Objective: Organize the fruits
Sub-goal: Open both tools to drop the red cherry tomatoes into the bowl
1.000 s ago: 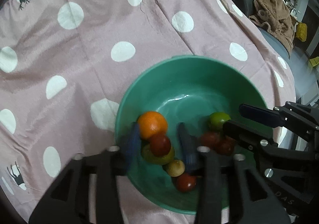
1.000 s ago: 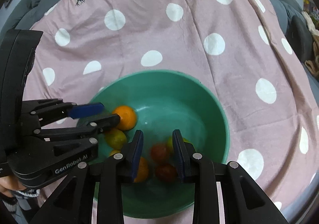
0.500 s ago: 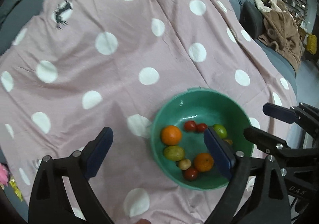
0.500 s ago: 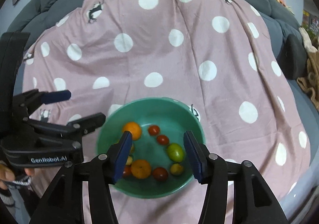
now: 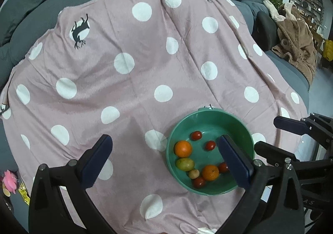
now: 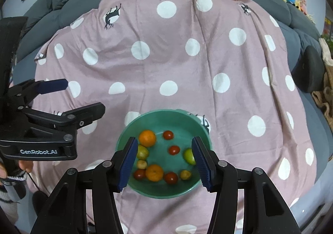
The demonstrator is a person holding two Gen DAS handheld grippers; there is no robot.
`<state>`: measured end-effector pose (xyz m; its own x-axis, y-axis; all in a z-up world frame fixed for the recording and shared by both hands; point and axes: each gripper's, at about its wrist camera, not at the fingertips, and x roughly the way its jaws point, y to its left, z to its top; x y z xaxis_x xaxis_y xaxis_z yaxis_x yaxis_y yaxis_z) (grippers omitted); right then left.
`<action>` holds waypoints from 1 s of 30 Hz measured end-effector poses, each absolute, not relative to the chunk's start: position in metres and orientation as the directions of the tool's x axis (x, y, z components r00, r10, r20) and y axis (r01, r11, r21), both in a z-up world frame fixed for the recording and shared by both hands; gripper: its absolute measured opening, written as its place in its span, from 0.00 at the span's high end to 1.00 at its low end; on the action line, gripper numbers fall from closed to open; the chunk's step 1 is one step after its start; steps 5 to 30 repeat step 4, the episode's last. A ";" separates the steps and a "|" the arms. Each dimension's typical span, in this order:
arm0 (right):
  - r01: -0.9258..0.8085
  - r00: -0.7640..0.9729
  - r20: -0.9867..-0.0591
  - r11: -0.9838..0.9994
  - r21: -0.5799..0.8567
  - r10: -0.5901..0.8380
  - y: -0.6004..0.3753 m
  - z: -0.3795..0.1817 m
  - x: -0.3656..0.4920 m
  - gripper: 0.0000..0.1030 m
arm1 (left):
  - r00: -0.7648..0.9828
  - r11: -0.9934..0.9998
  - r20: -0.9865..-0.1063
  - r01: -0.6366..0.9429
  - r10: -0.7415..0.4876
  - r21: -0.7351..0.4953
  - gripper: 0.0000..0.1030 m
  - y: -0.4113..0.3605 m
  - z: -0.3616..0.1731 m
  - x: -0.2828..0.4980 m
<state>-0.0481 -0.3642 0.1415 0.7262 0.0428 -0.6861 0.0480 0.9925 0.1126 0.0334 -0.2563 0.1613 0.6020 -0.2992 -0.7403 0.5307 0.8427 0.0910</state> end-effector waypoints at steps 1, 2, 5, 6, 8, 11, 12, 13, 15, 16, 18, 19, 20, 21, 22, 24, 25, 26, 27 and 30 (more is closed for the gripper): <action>0.049 0.727 -0.685 0.992 0.115 0.044 -0.365 0.142 -0.048 0.47 | 0.607 0.842 -0.737 0.530 -0.298 0.096 0.01 -0.257 0.162 0.033; 0.050 0.728 -0.684 0.992 0.118 0.045 -0.365 0.142 -0.049 0.47 | 0.609 0.843 -0.736 0.529 -0.295 0.100 0.01 -0.258 0.162 0.032; 0.052 0.727 -0.685 0.991 0.121 0.045 -0.366 0.141 -0.049 0.47 | 0.605 0.840 -0.740 0.533 -0.295 0.101 0.01 -0.260 0.162 0.032; 0.052 0.727 -0.685 0.991 0.121 0.045 -0.366 0.141 -0.049 0.47 | 0.605 0.840 -0.740 0.533 -0.295 0.101 0.01 -0.260 0.162 0.032; 0.052 0.727 -0.685 0.991 0.121 0.045 -0.366 0.141 -0.049 0.47 | 0.605 0.840 -0.740 0.533 -0.295 0.101 0.01 -0.260 0.162 0.032; 0.052 0.727 -0.685 0.991 0.121 0.045 -0.366 0.141 -0.049 0.47 | 0.605 0.840 -0.740 0.533 -0.295 0.101 0.01 -0.260 0.162 0.032; 0.052 0.727 -0.685 0.991 0.121 0.045 -0.366 0.141 -0.049 0.47 | 0.605 0.840 -0.740 0.533 -0.295 0.101 0.01 -0.260 0.162 0.032; 0.052 0.727 -0.685 0.991 0.121 0.045 -0.366 0.141 -0.049 0.47 | 0.605 0.840 -0.740 0.533 -0.295 0.101 0.01 -0.260 0.162 0.032; 0.052 0.727 -0.685 0.991 0.121 0.045 -0.366 0.141 -0.049 0.47 | 0.605 0.840 -0.740 0.533 -0.295 0.101 0.01 -0.260 0.162 0.032; 0.052 0.727 -0.685 0.991 0.121 0.045 -0.366 0.141 -0.049 0.47 | 0.605 0.840 -0.740 0.533 -0.295 0.101 0.01 -0.260 0.162 0.032; 0.052 0.727 -0.685 0.991 0.121 0.045 -0.366 0.141 -0.049 0.47 | 0.605 0.840 -0.740 0.533 -0.295 0.101 0.01 -0.260 0.162 0.032; 0.052 0.727 -0.685 0.991 0.121 0.045 -0.366 0.141 -0.049 0.47 | 0.605 0.840 -0.740 0.533 -0.295 0.101 0.01 -0.260 0.162 0.032; 0.052 0.727 -0.685 0.991 0.121 0.045 -0.366 0.141 -0.049 0.47 | 0.605 0.840 -0.740 0.533 -0.295 0.101 0.01 -0.260 0.162 0.032; 0.052 0.727 -0.685 0.991 0.121 0.045 -0.366 0.141 -0.049 0.47 | 0.605 0.840 -0.740 0.533 -0.295 0.101 0.01 -0.260 0.162 0.032; 0.052 0.727 -0.685 0.991 0.121 0.045 -0.366 0.141 -0.049 0.47 | 0.605 0.840 -0.740 0.533 -0.295 0.101 0.01 -0.260 0.162 0.032; 0.052 0.727 -0.685 0.991 0.121 0.045 -0.366 0.141 -0.049 0.47 | 0.605 0.840 -0.740 0.533 -0.295 0.101 0.01 -0.260 0.162 0.032; 0.052 0.727 -0.685 0.991 0.121 0.045 -0.366 0.141 -0.049 0.47 | 0.605 0.840 -0.740 0.533 -0.295 0.101 0.01 -0.260 0.162 0.032; 0.052 0.727 -0.685 0.991 0.121 0.045 -0.366 0.141 -0.049 0.47 | 0.605 0.840 -0.740 0.533 -0.295 0.101 0.01 -0.260 0.162 0.032; 0.052 0.727 -0.685 0.991 0.121 0.045 -0.366 0.141 -0.049 0.47 | 0.605 0.840 -0.740 0.533 -0.295 0.101 0.01 -0.260 0.162 0.032; 0.052 0.727 -0.685 0.991 0.121 0.045 -0.366 0.141 -0.049 0.47 | 0.605 0.840 -0.740 0.533 -0.295 0.101 0.01 -0.260 0.162 0.032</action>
